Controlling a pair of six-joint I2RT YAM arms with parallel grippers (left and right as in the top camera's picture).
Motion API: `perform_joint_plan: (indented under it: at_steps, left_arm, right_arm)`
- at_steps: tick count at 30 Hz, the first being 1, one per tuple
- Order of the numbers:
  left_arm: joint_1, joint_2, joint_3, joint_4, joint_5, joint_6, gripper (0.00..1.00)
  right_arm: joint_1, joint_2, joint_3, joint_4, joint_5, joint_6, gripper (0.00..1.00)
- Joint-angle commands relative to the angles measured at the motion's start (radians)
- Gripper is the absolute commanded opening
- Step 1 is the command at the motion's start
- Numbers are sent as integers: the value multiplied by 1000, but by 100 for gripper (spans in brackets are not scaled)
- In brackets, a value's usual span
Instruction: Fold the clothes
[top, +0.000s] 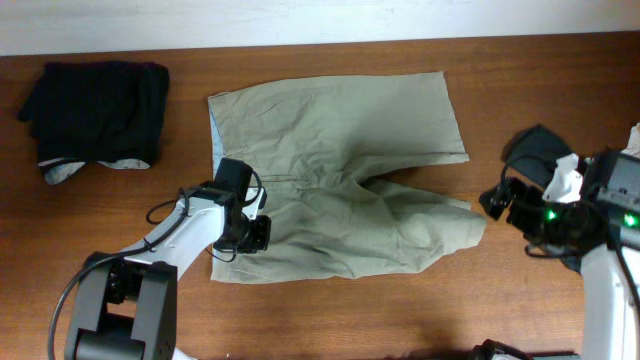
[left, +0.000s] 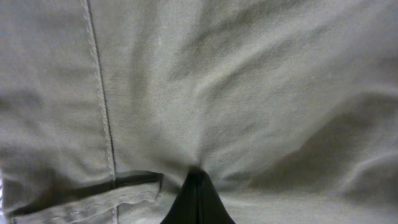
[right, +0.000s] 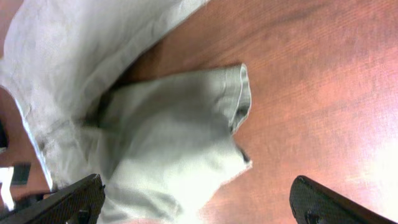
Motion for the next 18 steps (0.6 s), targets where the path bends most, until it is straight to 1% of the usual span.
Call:
perform_joint_plan:
  at_steps: [1, 2, 3, 4, 5, 6, 7, 9, 10, 14, 15, 18]
  left_arm:
    - [1, 47, -33, -10, -75, -29, 1]
    - [1, 47, -33, -9, -75, -29, 1]
    - [1, 47, -33, -8, -75, -29, 1]
    - [1, 47, -33, -8, -75, -28, 1]
    - [1, 47, -33, -8, -75, -28, 1]
    - [0, 47, -33, -8, -75, -28, 1]
    - [0, 47, -33, -8, -75, -29, 1]
    - [1, 47, -33, -8, -75, -28, 1]
    - [0, 47, -33, -7, -75, -28, 1]
    - [1, 47, -33, -2, -75, -28, 1]
    - [0, 47, -33, -1, -75, -28, 1]
    - [0, 47, -33, -1, -75, -28, 1]
  right_arm:
    - [-2, -53, -63, -69, -16, -23, 99]
    - [-3, -60, -105, -75, -18, -19, 95]
    - [-3, -65, -138, -72, -18, -12, 78]
    - [-5, -68, -172, -64, -18, -2, 41]
    - [-12, -68, -216, -50, -19, 19, 13]
    - [-19, -68, -249, -36, -23, 22, 5]
    - [-27, -68, -284, -23, -32, 21, 8]
    - [-34, -68, -339, 7, -129, 8, 43]
    - [-34, -67, -352, 19, -152, 6, 45]
    - [-34, -58, -402, 60, -158, 10, 72]
    - [-34, -50, -421, 78, -161, 19, 74]
    - [-34, -32, -456, 177, -222, 49, 74]
